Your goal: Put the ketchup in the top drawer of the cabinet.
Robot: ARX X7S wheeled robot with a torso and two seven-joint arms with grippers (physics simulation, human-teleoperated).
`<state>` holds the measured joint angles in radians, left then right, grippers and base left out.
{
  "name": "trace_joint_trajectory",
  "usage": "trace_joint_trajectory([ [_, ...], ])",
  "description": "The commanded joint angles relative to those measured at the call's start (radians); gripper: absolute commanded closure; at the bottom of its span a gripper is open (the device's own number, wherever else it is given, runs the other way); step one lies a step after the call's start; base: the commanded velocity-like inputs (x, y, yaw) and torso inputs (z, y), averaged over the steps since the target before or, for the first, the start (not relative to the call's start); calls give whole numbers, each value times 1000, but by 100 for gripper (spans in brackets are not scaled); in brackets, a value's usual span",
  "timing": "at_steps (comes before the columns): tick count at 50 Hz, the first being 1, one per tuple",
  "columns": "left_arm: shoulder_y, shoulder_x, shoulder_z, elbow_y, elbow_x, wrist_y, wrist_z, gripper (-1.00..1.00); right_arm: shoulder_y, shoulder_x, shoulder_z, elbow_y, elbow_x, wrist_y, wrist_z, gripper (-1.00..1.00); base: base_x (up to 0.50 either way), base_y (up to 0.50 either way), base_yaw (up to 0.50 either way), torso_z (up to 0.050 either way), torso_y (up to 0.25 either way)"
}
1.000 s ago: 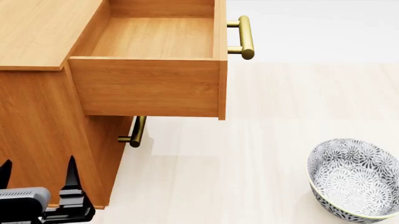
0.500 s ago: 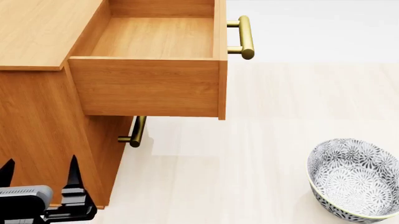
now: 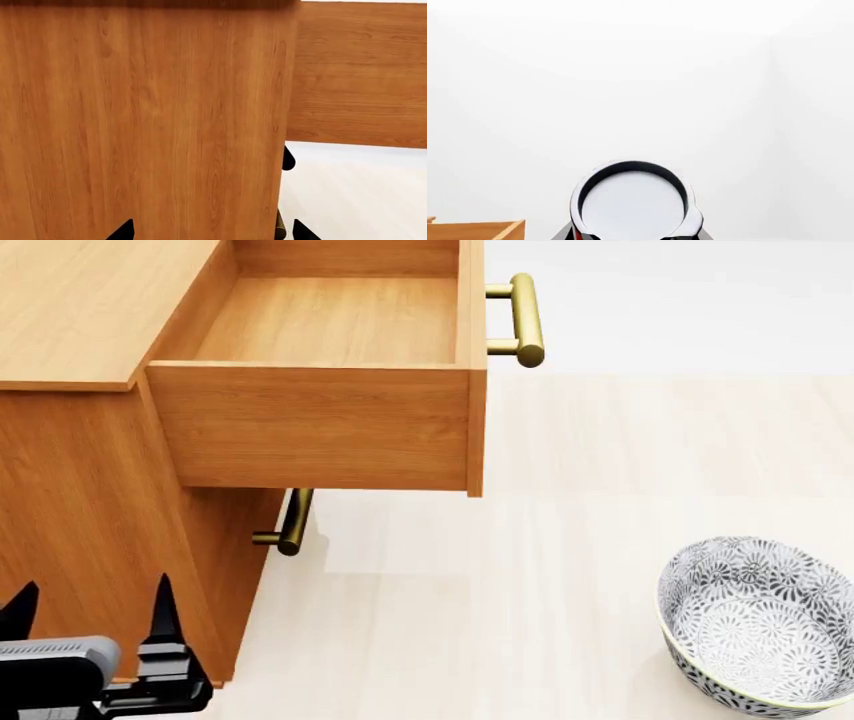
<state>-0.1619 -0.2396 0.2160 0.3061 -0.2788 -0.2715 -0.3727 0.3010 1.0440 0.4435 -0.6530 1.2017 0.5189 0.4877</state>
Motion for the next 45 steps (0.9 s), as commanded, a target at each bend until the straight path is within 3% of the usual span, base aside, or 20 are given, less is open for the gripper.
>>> trace_joint_trajectory([
  [1, -1, 0, 4, -11, -4, 7, -3, -100, 368, 28, -321, 101, -28, 34, 19, 100, 0, 0, 0, 0, 0],
  [17, -11, 2, 7, -42, -15, 23, 0, -100, 763, -136, -608, 264, -147, 131, -62, 100, 0, 0, 0, 0, 0],
  [45, -11, -4, 17, -38, -29, 19, -12, -100, 1094, -446, -861, 667, -336, 96, -294, 100, 0, 0, 0, 0, 0],
])
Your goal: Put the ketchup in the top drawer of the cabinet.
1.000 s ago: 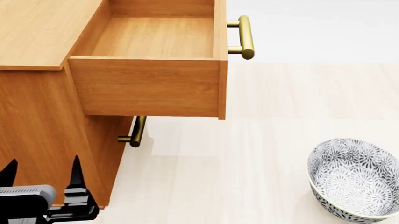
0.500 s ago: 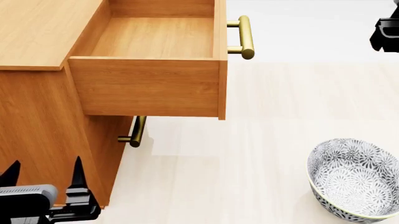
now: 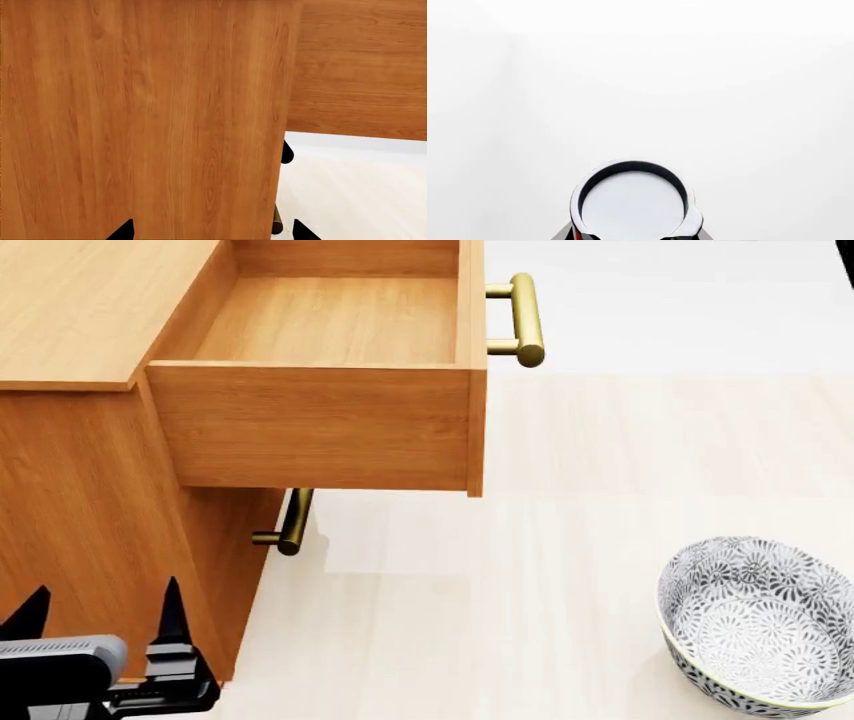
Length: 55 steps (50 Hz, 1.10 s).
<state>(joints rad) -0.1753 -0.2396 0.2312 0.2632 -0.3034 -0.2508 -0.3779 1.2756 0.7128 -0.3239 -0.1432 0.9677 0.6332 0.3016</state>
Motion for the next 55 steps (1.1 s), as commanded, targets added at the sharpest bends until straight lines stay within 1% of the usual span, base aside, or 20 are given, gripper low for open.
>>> trace_joint_trajectory([
  [1, 2, -4, 1, 5, -5, -3, -8, -100, 126, -123, -97, 168, -104, -19, -114, 100, 0, 0, 0, 0, 0],
  [8, 4, -5, 2, 6, -9, -1, -11, -100, 188, -205, -158, 277, -158, -50, -173, 100, 0, 0, 0, 0, 1],
  [24, 7, -8, 5, -1, -11, 10, -19, -100, 305, -347, -213, 504, -199, -92, -277, 100, 0, 0, 0, 0, 0],
  [28, 10, -9, 6, 5, -13, 9, -21, -100, 332, -405, -239, 617, -228, -129, -319, 100, 0, 0, 0, 0, 0],
  [39, 11, -12, 5, 4, -19, 12, -26, -100, 368, -512, -287, 808, -279, -204, -392, 100, 0, 0, 0, 0, 0],
  [41, 9, -11, 6, 0, -20, 15, -26, -100, 402, -544, -298, 879, -294, -220, -415, 100, 0, 0, 0, 0, 0],
  [43, 9, -10, 8, -7, -19, 20, -25, -100, 394, -564, -306, 910, -303, -244, -426, 100, 0, 0, 0, 0, 0],
  [44, 8, -10, 8, -5, -20, 17, -26, -100, 423, -588, -314, 976, -316, -262, -449, 100, 0, 0, 0, 0, 0],
  [47, 7, -10, 10, -4, -20, 16, -28, -100, 427, -616, -319, 1046, -325, -294, -470, 100, 0, 0, 0, 0, 0],
  [48, 7, -10, 12, -4, -19, 17, -28, -100, 463, -640, -320, 1120, -330, -309, -498, 100, 0, 0, 0, 0, 0],
  [49, 6, -10, 13, -4, -19, 17, -29, -100, 457, -647, -323, 1137, -335, -325, -503, 100, 0, 0, 0, 0, 10],
  [51, 7, -11, 14, 0, -20, 14, -31, -100, 495, -682, -325, 1240, -341, -358, -539, 100, 0, 0, 0, 0, 0],
  [52, 6, -11, 15, 1, -19, 12, -32, -100, 521, -709, -331, 1317, -342, -381, -565, 100, 0, 0, 0, 0, 0],
  [53, 6, -11, 16, 0, -19, 13, -32, -100, 527, -712, -358, 1333, -318, -388, -568, 100, 0, 0, 0, 0, 0],
  [55, 6, -10, 18, -6, -19, 19, -30, -100, 537, -712, -462, 1344, -212, -393, -558, 100, 0, 0, 0, 0, 0],
])
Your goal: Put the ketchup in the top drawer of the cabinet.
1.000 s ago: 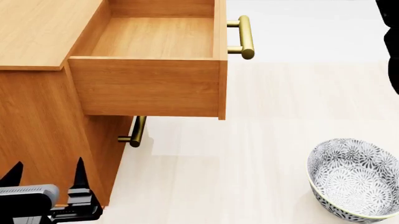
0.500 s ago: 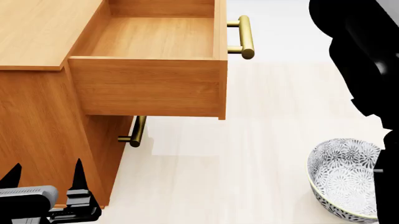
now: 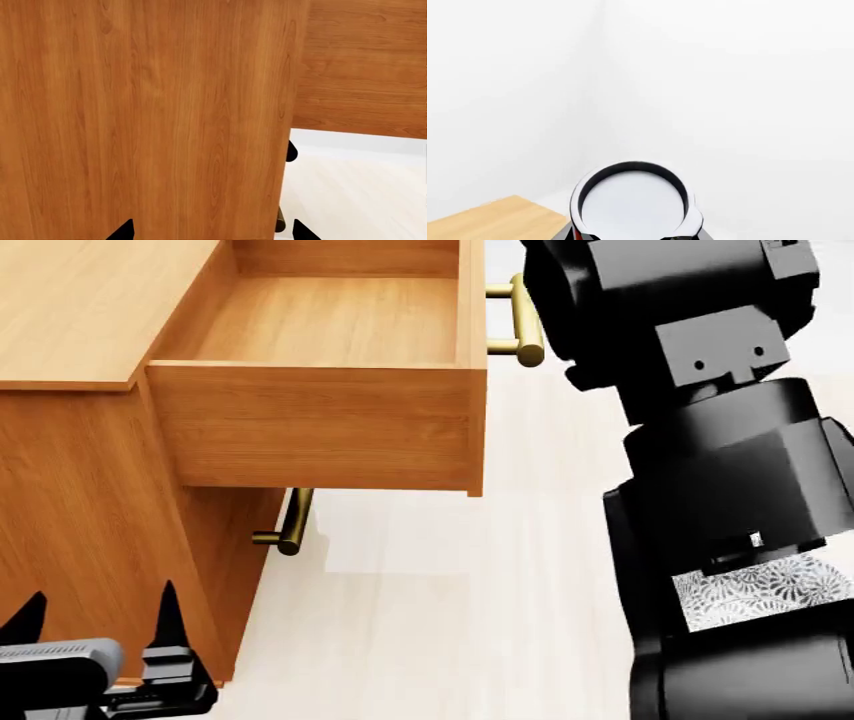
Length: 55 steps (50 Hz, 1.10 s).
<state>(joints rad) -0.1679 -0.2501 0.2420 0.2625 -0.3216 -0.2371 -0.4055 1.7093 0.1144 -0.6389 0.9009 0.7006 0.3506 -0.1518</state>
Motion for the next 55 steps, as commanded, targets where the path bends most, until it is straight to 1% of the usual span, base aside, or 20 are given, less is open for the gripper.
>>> trace_joint_trajectory([
  [1, -2, 0, 9, -4, 0, 3, -4, -100, 108, -114, -212, 307, 113, -121, -94, 100, 0, 0, 0, 0, 0],
  [5, 1, -4, 8, 4, -3, 1, -6, -100, 114, -114, -437, 322, 344, -157, -71, 100, 0, 0, 0, 0, 0],
  [9, 5, -8, 4, 11, -7, 0, -9, -100, 127, -114, -635, 319, 525, -186, -49, 100, 0, 0, 0, 0, 0],
  [14, 3, -8, 6, 4, -9, 4, -9, -100, 147, -114, -791, 321, 700, -189, -42, 100, 0, 0, 0, 0, 0],
  [17, 6, -10, 6, 7, -11, 4, -9, -100, 152, -114, -845, 326, 766, -186, -41, 100, 0, 0, 0, 0, 0],
  [19, 5, -11, 6, 5, -12, 4, -10, -100, 146, -114, -868, 334, 801, -182, -33, 100, 0, 0, 0, 0, 0],
  [22, 4, -11, 8, 4, -13, 5, -11, -100, 160, -114, -899, 341, 836, -135, -43, 100, 0, 0, -1, 0, 0],
  [24, 4, -11, 8, 1, -13, 7, -11, -100, 139, -114, -916, 336, 842, -110, -55, 100, 0, 0, 0, 0, 0],
  [26, 3, -12, 8, 4, -14, 4, -13, -100, 151, -114, -931, 330, 834, -68, -80, 100, 0, 0, 0, 0, 0],
  [32, 5, -14, 7, 1, -18, 8, -15, -100, 138, -114, -929, 313, 794, -8, -130, 100, 0, 0, 0, 0, 2],
  [39, 3, -15, 10, -9, -21, 15, -13, -100, 116, -114, -919, 299, 734, 14, -154, 100, 0, 0, 0, 0, 0],
  [40, 3, -15, 11, -7, -21, 12, -15, -100, 133, -114, -915, 303, 734, 36, -157, 100, 0, 0, 0, 0, 0],
  [45, 5, -16, 13, -8, -22, 16, -16, -100, 107, -114, -908, 301, 707, 23, -160, 100, 0, 0, 0, 0, 0],
  [55, 6, -19, 17, -3, -24, 14, -22, -100, 124, -114, -895, 310, 711, 44, -181, 100, 0, 0, 0, 0, 0],
])
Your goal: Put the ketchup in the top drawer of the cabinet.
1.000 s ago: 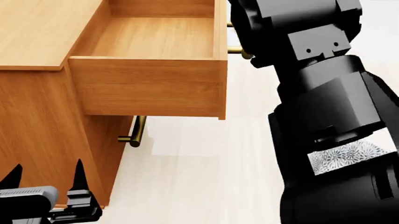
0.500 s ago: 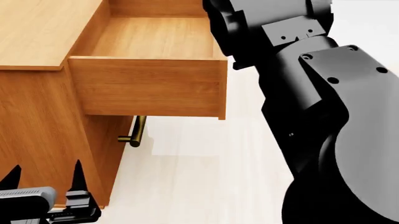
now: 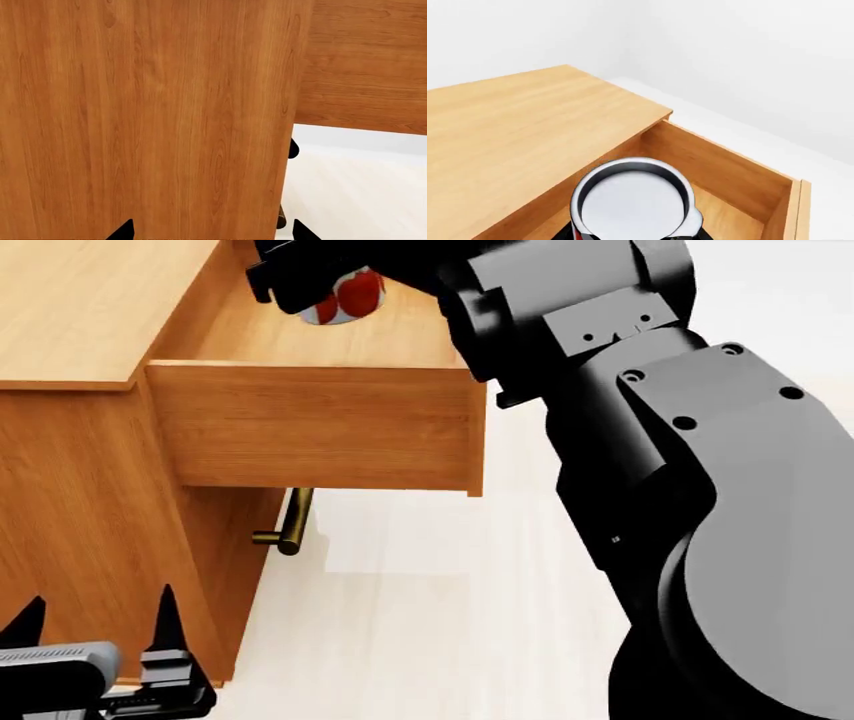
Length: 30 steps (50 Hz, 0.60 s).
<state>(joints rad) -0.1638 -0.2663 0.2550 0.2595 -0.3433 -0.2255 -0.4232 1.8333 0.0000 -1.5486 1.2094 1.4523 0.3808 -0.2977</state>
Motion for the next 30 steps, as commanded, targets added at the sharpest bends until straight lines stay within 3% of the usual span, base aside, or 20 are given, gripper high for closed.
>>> trace_joint_trajectory([
  [1, 2, -3, 4, 1, -3, 2, -5, -100, -20, 0, 13, 1, -42, 1, -31, 100, 0, 0, 0, 0, 0],
  [11, 10, -7, 5, 1, -6, 12, -7, -100, -14, 0, 1, 26, 62, 41, -36, 100, 0, 0, 0, 0, 1],
  [30, 0, -9, 10, -13, -12, 13, -11, -100, -49, 0, -4, 23, 26, 36, -37, 100, 0, 0, 0, 0, 0],
])
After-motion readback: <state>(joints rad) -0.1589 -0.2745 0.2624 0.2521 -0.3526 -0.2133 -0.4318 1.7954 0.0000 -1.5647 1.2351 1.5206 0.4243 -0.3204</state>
